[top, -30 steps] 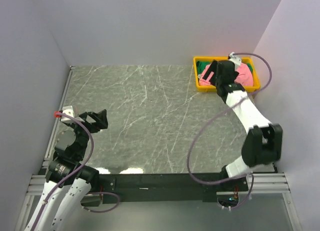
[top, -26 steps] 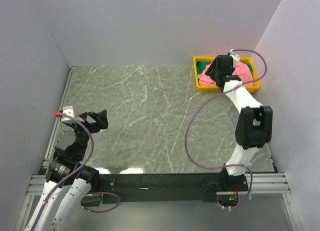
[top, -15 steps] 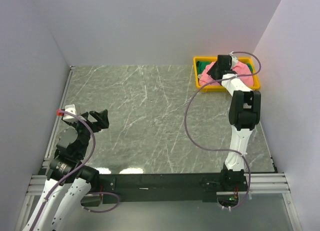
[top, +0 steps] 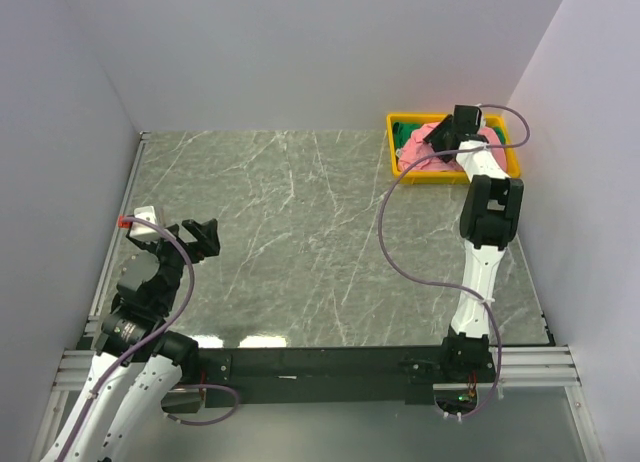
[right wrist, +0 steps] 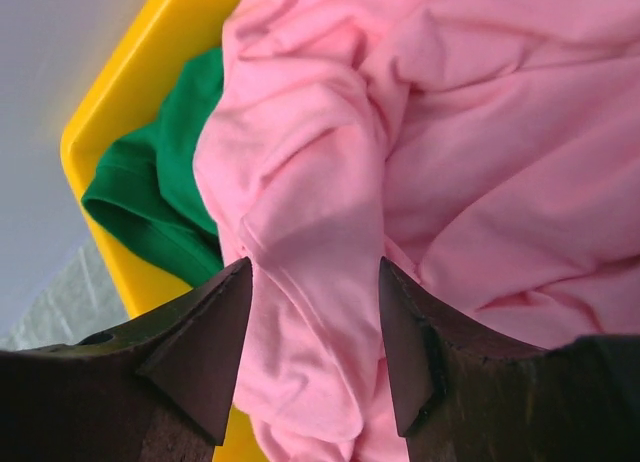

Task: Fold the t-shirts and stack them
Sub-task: Grab the tshirt from the pile

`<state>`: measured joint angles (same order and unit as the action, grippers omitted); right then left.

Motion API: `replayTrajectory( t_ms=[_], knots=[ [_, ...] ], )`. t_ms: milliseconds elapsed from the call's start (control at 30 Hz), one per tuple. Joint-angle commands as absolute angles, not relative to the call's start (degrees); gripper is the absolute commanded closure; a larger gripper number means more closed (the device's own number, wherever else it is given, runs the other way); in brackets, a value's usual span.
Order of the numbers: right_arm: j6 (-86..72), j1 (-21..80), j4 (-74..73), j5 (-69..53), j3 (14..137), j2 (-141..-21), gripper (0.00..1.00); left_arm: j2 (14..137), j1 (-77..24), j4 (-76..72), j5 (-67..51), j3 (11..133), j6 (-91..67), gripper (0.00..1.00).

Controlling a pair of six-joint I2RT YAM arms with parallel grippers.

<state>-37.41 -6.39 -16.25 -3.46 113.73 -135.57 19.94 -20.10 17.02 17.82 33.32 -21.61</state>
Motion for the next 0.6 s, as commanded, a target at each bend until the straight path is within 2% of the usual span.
replayTrajectory(
  t_ms=[0,100,200,233,300,333,433,567],
  knots=[
    [-40.25,-6.68,-16.96,-10.27,116.8,-137.89,0.4,20.57,-20.21,15.03,16.79,33.31,-19.95,0.01],
    [-41.39,-6.77,-16.79,-12.12,116.72,-138.51,0.41,20.65,-20.21,14.94,16.79,33.4,-20.04,0.01],
    [-41.4,-6.77,-16.08,-13.09,116.19,-138.43,0.5,20.48,-20.21,14.94,16.61,33.4,-19.86,0.0],
    [-41.31,-6.68,-16.0,-13.44,116.02,-138.17,0.65,20.48,-20.21,14.94,16.61,33.31,-19.86,0.01],
    [-40.78,-6.68,-15.47,-13.45,114.88,-136.51,0.77,20.3,-20.21,14.94,16.61,33.31,-19.86,0.0],
    [-40.69,-6.77,-15.03,-13.19,114.35,-135.62,0.87,20.3,-20.21,14.94,16.61,33.31,-19.86,0.0],
    [-40.08,-6.59,-13.54,-11.96,112.24,-130.97,0.99,20.13,-20.21,14.94,16.52,33.31,-19.86,0.01],
    [-38.32,-5.98,-12.4,-8.72,109.43,-123.5,1.0,19.43,-20.3,14.94,16.52,33.31,-19.78,0.01]
  ],
)
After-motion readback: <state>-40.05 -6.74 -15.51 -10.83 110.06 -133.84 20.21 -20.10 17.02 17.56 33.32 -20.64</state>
